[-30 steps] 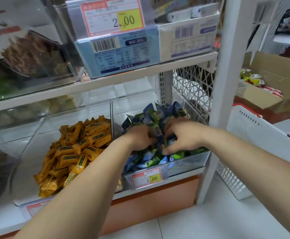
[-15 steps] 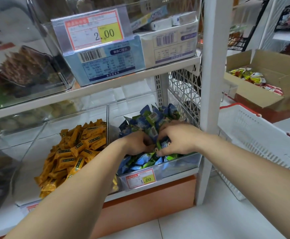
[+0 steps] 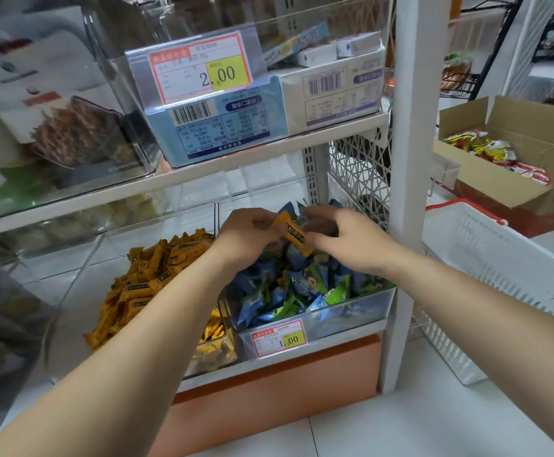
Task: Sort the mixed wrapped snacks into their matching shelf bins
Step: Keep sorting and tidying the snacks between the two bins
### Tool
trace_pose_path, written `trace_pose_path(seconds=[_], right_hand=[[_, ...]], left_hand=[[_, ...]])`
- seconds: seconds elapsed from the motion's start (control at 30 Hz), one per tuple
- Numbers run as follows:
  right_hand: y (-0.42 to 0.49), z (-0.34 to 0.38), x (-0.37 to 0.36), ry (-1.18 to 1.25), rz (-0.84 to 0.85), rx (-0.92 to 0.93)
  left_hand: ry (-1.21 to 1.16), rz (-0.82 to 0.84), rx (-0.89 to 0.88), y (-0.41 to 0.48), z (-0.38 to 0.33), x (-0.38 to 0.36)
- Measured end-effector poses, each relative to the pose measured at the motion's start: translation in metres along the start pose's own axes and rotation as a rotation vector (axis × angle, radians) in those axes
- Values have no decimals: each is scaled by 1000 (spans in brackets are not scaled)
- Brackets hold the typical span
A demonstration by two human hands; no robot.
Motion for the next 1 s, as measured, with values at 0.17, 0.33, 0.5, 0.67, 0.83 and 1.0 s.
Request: trace_pose_path(seconds=[0.17, 0.33, 0.5, 0.67, 0.83, 1.0], right_hand=[[1, 2, 6, 63, -111, -1], [-1, -10, 19, -59, -181, -48], [-6, -12, 2, -110, -68, -52], [-9, -12, -1, -128, -39, -61], [-12, -12, -2, -119, -24, -84], [-13, -10, 3, -86, -83, -70]], left_hand=[[-44, 58, 32, -6, 7, -17], [753, 138, 51, -7, 29, -38], [870, 280, 77, -7, 40, -52], [893, 323, 76, 0, 52, -57], [843, 297, 71, 4, 56, -55], [647, 170, 44, 7, 40, -39]])
Point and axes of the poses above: each hand's wrist, its own y-axis towards the middle knuckle, its own x-axis out of the back of the hand, z = x × y, the point moved 9 cm from there along y, towards the middle knuckle, and after that the axes turned 6 degrees about x, right-handed, at the moved point
